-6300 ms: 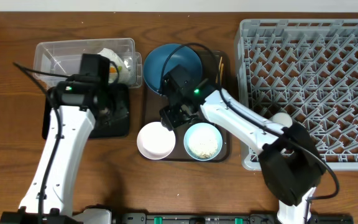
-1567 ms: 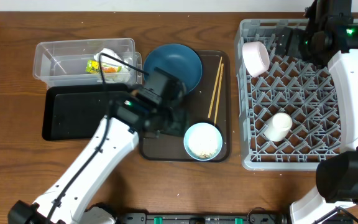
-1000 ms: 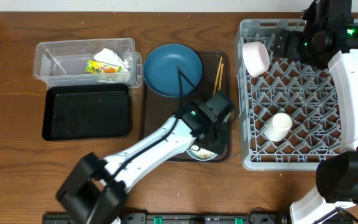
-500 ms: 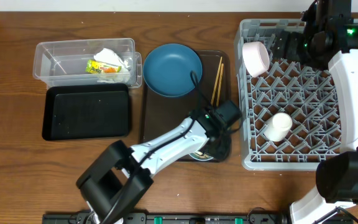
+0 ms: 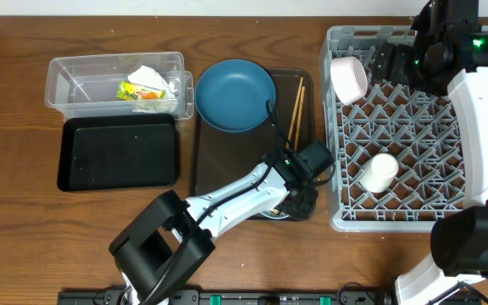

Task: Sort waste into correct bins and load items into the dishwasher rack
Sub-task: 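Reach the left gripper to the light-blue rice bowl and grasp its rim, then lift the rice bowl and carry it left over the black tray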

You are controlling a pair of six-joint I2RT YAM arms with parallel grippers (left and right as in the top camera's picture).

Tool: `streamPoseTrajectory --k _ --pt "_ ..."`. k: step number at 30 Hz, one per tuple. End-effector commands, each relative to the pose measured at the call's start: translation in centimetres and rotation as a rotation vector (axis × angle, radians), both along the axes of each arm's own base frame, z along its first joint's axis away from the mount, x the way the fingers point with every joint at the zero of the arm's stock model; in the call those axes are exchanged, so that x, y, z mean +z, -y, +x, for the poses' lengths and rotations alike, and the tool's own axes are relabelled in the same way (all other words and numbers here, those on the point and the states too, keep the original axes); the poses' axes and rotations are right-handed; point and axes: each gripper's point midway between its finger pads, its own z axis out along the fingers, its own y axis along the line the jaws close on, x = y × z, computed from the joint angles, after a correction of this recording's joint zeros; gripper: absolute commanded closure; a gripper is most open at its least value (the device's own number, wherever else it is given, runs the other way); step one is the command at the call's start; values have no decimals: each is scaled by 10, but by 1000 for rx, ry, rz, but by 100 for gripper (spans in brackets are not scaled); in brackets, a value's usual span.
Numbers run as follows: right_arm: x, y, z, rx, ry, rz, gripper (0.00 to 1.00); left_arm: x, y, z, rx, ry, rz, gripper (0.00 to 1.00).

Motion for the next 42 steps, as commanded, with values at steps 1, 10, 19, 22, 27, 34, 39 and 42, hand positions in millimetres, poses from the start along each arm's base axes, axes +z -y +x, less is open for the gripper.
streamPoseTrajectory --k 1,10,19,22,27,34,39,42 --pt "11 1 -1 13 25 -5 1 -7 1 5 7 8 22 69" --pt "10 0 -2 19 21 -8 1 -8 -3 11 42 13 32 81" --pt "9 2 -3 20 16 -21 1 5 -13 20 105 9 23 94" --pt "9 3 -4 18 15 -25 1 17 -20 27 130 21 7 94" --pt "9 3 -4 19 13 -25 1 39 -36 38 180 39 -13 94" --pt "8 3 -5 33 8 -32 1 78 -68 51 268 75 -51 94" --pt "8 3 -5 46 9 -39 1 104 -90 58 327 109 -83 94" --pt "8 3 -5 48 9 -40 1 114 -109 60 367 115 -84 94"
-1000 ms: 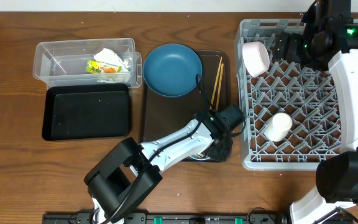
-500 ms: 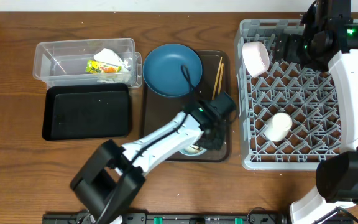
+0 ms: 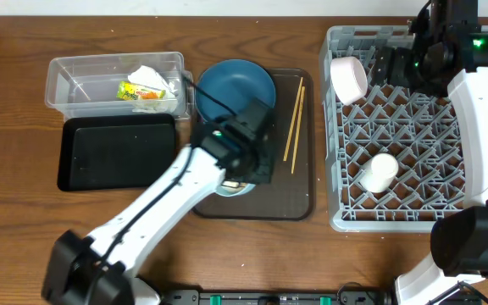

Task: Sort waste into correct bins and load items into the dishwasher rack
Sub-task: 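Lift the rice bowl and carry it left over the black tray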

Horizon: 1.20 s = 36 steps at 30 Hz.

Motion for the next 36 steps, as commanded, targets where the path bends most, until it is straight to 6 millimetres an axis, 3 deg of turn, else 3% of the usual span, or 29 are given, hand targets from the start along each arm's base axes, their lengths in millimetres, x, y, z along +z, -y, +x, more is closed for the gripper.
streamPoseTrajectory --k 1,13,26,36 --pt "11 2 0 11 28 -16 1 14 -19 5 35 20 -12 94" --pt "10 2 -1 11 25 -16 1 24 -109 40 166 -31 -163 94" --pt "10 2 -1 11 24 -16 1 39 -213 64 374 21 -558 94" --pt "10 2 -2 11 23 -16 1 39 -259 80 514 49 -892 94"
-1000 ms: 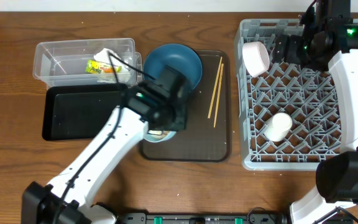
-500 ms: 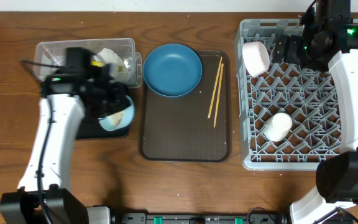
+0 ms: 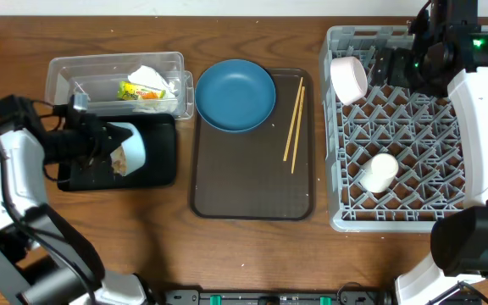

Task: Sort waste into correct bins and load items into the dishwasher rack
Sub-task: 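Lift the rice bowl and carry it left over the black tray, then tilt the rice bowl to pour the rice onto the black tray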

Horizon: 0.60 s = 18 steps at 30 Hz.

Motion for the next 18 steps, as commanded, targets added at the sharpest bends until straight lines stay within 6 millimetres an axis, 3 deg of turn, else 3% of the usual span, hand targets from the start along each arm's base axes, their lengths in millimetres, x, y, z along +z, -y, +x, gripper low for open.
streamPoseTrajectory --k 1,7,14,18 --pt "11 2 -1 7 27 -14 1 13 0 7 13 89 -178 94" --pt "10 2 -1 8 24 -14 1 19 -5 15 49 132 -337 94" --pt "10 2 -1 11 25 -16 1 48 -5 20 63 226 -483 94" --pt "10 2 -1 17 25 -19 1 50 -12 19 90 221 -501 94"
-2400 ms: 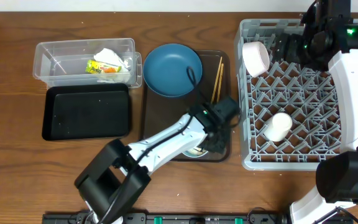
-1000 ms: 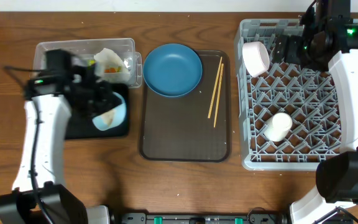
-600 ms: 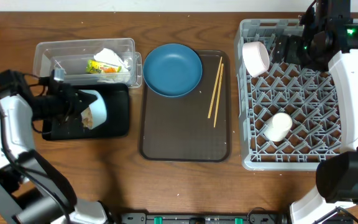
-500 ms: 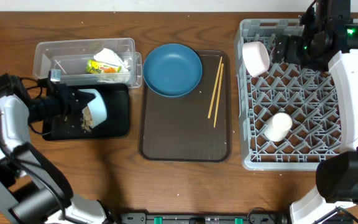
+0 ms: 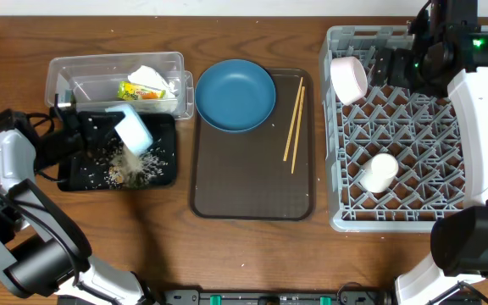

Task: Sort waste into correct bins and load items into the dishwasher rack
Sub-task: 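Tilt the rice bowl to pour the rice onto the black tray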

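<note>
A light blue cup (image 5: 134,129) hangs tipped, mouth down, over the black bin (image 5: 76,176), with my left gripper (image 5: 102,132) shut on it. Food scraps (image 5: 127,169) lie scattered in the bin under the cup. On the brown tray (image 5: 252,199) rest a blue plate (image 5: 235,95) and a pair of chopsticks (image 5: 293,124). My right gripper (image 5: 385,63) hovers at the back of the dishwasher rack (image 5: 337,216), beside a pink cup (image 5: 350,78); its jaws are not readable. A white cup (image 5: 379,172) lies in the rack.
A clear bin (image 5: 66,72) behind the black one holds wrappers and crumpled paper (image 5: 146,85). My left arm reaches in from the table's left edge. The right arm stretches along the rack's right side.
The cup was on its side over the black bin with scraps still in it. Now it is tipped further, closer to the clear bin, and scraps lie spread across the black bin.
My left gripper was down at the tray's front right corner. Then it was over the tray's left part with the cup. Then it held the cup over the black bin, and now the scraps are in that bin. The right arm has stayed still.
</note>
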You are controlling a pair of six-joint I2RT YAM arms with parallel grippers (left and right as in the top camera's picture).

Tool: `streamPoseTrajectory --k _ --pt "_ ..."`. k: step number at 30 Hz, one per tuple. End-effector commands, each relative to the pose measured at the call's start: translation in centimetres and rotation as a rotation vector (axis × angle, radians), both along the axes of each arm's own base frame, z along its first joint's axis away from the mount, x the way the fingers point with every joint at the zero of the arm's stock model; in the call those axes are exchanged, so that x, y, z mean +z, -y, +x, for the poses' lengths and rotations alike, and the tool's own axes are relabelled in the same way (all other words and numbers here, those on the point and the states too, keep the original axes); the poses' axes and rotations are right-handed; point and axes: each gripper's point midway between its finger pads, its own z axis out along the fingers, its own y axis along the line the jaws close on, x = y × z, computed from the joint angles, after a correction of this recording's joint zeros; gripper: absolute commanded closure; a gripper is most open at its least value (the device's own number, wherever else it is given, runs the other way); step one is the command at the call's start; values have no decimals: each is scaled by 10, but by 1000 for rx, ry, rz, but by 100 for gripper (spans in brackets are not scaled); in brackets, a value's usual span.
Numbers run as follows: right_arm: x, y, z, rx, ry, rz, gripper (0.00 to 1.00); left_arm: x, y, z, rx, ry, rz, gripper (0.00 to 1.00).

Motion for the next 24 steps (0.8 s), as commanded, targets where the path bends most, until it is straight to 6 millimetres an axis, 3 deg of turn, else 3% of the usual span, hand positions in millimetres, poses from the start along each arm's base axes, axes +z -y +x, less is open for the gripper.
streamPoseTrajectory --k 1,24 --pt "10 2 -1 14 26 -17 1 13 -8 0 31 45 -69 94" --pt "10 2 -2 14 23 -17 1 13 -13 -1 56 -29 -122 94"
